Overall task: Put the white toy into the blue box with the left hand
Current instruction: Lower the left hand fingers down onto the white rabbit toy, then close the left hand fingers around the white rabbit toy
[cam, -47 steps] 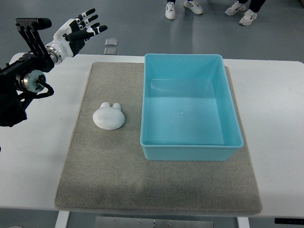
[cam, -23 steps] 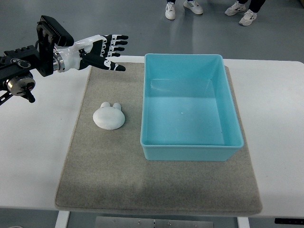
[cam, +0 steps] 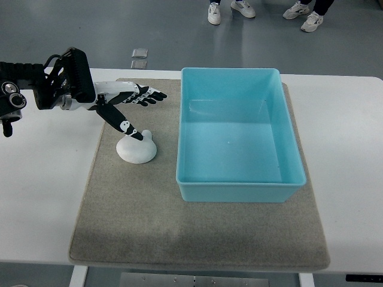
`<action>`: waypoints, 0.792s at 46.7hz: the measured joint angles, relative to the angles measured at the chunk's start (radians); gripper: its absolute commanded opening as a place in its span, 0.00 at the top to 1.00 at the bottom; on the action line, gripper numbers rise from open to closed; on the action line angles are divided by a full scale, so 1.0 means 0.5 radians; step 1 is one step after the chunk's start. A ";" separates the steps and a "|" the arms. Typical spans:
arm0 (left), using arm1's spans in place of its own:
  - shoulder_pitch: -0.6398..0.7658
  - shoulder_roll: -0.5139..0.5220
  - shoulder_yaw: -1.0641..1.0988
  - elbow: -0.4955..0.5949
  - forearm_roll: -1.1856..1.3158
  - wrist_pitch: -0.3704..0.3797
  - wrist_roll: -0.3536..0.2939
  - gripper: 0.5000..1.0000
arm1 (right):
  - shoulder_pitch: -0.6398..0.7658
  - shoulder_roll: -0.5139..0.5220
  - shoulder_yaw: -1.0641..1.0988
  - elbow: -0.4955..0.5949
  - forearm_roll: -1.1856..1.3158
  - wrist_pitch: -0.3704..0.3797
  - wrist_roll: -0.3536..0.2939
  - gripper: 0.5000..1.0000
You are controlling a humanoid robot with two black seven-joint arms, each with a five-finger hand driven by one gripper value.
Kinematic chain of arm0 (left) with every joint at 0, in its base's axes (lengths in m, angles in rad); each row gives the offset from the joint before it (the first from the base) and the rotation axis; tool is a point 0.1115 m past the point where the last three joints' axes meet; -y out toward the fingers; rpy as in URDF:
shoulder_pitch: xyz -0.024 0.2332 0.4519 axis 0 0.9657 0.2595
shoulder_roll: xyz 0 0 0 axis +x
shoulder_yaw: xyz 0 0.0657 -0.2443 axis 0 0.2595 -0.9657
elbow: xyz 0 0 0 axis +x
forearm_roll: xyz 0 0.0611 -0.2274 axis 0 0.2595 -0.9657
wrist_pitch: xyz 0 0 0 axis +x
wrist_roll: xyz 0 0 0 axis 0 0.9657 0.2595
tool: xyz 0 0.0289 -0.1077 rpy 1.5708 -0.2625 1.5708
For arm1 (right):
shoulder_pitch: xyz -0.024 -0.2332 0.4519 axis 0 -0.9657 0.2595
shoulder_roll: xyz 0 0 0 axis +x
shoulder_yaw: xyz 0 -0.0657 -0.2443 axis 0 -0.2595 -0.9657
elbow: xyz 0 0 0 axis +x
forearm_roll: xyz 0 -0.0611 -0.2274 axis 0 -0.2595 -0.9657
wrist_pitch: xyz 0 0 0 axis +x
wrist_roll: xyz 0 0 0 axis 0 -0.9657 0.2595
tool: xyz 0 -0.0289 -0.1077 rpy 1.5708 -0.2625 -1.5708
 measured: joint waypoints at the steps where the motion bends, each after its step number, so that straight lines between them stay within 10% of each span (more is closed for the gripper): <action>1: 0.000 0.000 0.000 0.000 0.029 -0.007 -0.008 0.04 | 0.000 0.000 0.000 0.000 0.000 0.000 0.000 0.13; 37: 0.000 -0.061 0.003 -0.023 0.747 -0.015 -0.045 0.05 | 0.000 0.000 0.000 0.000 0.000 0.000 0.000 0.13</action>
